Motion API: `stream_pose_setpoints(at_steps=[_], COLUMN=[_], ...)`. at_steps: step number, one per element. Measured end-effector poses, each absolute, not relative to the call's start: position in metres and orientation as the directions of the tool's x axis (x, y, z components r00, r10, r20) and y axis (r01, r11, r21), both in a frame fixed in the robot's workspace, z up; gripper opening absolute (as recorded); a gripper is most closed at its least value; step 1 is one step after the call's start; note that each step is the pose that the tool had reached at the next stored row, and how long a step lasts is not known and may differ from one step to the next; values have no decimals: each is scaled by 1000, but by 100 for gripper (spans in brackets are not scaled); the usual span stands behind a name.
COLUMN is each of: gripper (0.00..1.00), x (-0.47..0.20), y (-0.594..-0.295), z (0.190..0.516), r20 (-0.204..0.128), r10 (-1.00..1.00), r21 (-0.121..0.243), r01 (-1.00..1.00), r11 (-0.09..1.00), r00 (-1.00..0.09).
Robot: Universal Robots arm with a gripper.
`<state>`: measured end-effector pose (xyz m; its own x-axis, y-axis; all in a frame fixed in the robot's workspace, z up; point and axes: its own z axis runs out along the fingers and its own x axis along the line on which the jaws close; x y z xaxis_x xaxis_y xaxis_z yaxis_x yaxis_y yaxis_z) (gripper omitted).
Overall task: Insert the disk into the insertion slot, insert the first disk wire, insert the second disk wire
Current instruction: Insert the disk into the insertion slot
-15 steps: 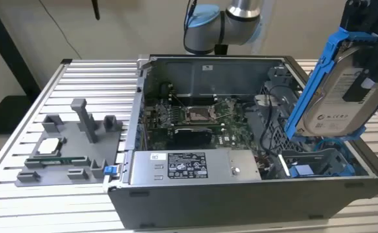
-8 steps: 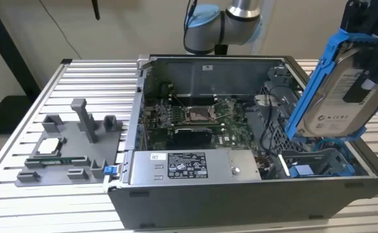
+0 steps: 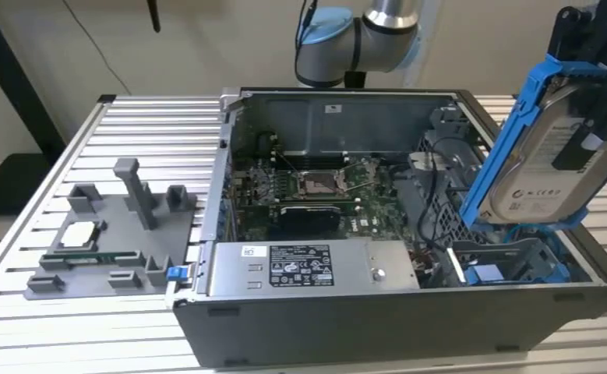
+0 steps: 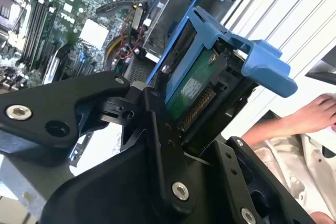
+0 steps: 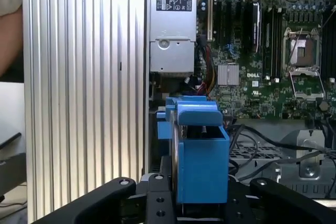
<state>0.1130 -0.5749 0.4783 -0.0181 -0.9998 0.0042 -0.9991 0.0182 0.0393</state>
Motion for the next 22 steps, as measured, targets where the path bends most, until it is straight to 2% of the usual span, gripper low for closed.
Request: stream_pose_setpoints(at_steps=[22], gripper=[0], x=[122], y=[-575], z=[466], r20=[4], r10=[-1000], r21=[39], r01=[-999], r11=[18], r00=[-18])
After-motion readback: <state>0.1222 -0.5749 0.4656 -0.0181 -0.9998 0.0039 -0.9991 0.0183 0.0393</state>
